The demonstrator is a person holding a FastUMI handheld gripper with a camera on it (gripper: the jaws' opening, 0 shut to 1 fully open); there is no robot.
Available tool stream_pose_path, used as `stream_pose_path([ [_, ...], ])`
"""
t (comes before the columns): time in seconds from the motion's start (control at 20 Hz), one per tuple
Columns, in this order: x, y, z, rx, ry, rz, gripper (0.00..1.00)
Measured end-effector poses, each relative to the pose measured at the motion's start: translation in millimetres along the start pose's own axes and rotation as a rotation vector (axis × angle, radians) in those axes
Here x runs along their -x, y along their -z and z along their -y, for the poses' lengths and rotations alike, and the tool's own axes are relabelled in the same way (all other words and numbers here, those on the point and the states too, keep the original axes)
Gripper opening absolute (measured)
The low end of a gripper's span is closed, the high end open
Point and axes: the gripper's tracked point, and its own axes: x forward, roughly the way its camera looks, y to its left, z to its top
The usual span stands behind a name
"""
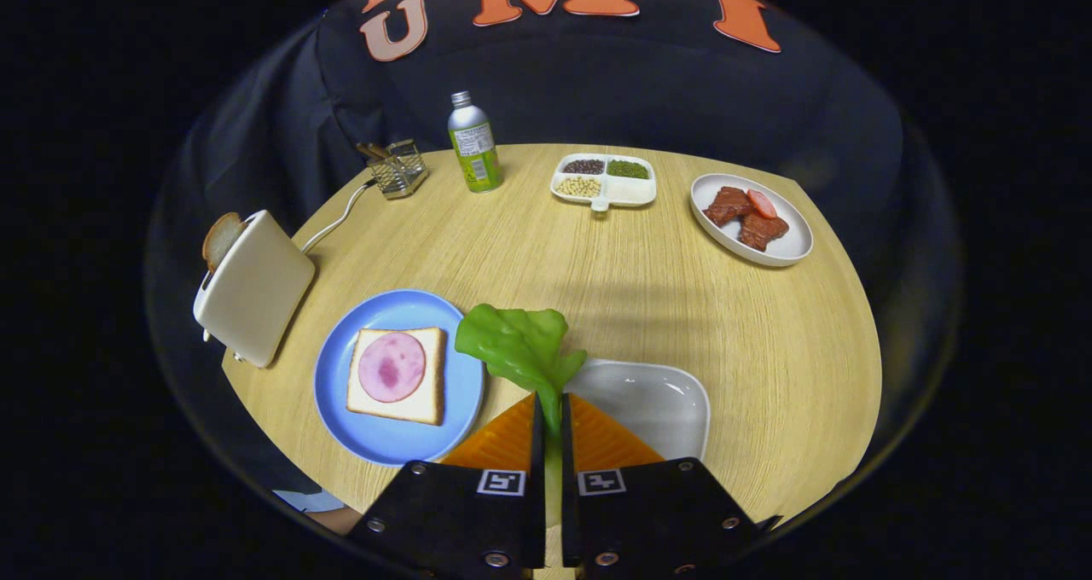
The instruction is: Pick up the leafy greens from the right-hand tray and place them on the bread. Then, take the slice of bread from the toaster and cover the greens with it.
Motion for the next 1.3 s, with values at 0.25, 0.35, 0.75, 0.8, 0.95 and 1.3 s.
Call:
stream_pose_path([
  [0.25, 0, -15, -33, 0.027, -0.027, 0.022, 0.08],
  [0.35, -1, -18, -46, 0.035, -0.04, 0.027, 0.08],
  [0.75, -27, -21, -93, 0.061, -0.093, 0.009, 0.08],
  [0.8, -31, -20, -97, 0.066, -0.092, 0.005, 0.08],
  [0.95, -41, -14, -113, 0.075, -0.108, -0.02, 0.08],
  [1.3, -51, 0, -146, 0.084, -0.164, -0.092, 0.12],
])
